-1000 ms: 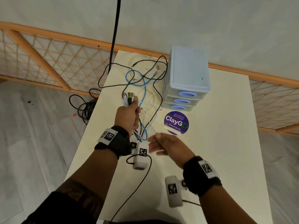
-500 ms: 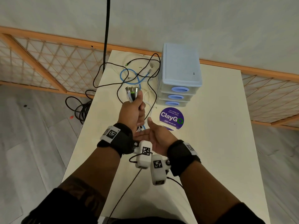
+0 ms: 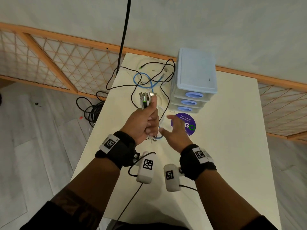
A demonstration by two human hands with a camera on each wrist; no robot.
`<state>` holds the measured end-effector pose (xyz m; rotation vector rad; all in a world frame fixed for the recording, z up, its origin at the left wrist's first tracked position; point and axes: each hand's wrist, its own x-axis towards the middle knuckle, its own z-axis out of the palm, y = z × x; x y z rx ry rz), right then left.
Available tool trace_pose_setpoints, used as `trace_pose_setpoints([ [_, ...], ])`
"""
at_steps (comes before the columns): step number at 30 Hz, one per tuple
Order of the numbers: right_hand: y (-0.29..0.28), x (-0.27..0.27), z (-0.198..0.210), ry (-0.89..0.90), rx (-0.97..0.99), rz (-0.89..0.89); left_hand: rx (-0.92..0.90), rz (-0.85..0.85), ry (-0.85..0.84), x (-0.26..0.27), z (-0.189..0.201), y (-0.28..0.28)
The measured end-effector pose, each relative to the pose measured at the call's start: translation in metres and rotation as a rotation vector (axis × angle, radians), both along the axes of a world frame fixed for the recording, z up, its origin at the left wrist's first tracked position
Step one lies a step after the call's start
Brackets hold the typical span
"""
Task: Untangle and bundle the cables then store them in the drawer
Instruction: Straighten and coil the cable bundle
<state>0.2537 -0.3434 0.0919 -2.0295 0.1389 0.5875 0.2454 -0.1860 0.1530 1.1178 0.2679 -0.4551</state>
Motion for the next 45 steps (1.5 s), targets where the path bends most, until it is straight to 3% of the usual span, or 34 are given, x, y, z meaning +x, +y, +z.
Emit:
trace_pose_setpoints([
  [1,0.000,0.000,0.006,-0.058,0.186,0.077,0.014,0.003,-0.016,0.002,0.000,0.001],
  [3,0.005,-0.007,0.018,0.001,0.583,0.157,0.006,0.023,-0.038,0.005,0.003,-0.001],
  [6,0.013,-0.014,0.025,-0.014,0.787,0.128,-0.016,0.012,-0.055,0.010,0.007,-0.006],
  [9,0.018,-0.017,0.026,-0.165,0.632,0.122,0.037,0.053,-0.038,0.014,0.011,-0.010],
  [11,0.020,-0.018,0.025,-0.252,0.433,0.127,-0.060,0.096,0.006,0.016,0.017,-0.011],
  [14,0.023,-0.019,0.027,-0.349,0.360,0.118,-0.161,0.142,0.090,0.022,0.025,-0.010],
  [18,0.021,-0.022,0.028,-0.400,0.264,0.151,-0.096,0.130,0.080,0.028,0.027,-0.009],
  [27,0.014,-0.023,0.044,-0.303,0.288,0.187,0.166,0.053,-0.155,0.033,0.056,-0.012],
  [32,-0.001,-0.042,0.018,-0.161,0.235,0.210,0.205,0.098,-0.277,0.045,0.085,0.007],
  [35,-0.001,-0.047,0.011,-0.074,0.106,0.224,0.243,0.085,-0.296,0.038,0.085,-0.005],
  [38,-0.007,-0.041,0.020,-0.056,-0.137,0.389,0.207,0.083,-0.299,0.034,0.088,-0.012],
  [39,-0.009,-0.037,0.030,-0.082,-0.095,0.387,0.208,0.073,-0.304,0.033,0.089,-0.012],
  [43,0.003,-0.013,0.074,-0.206,0.524,0.226,0.257,0.052,-0.323,0.026,0.082,-0.016],
  [45,0.013,-0.010,0.084,-0.222,0.537,0.203,0.280,0.058,-0.325,0.024,0.083,-0.017],
])
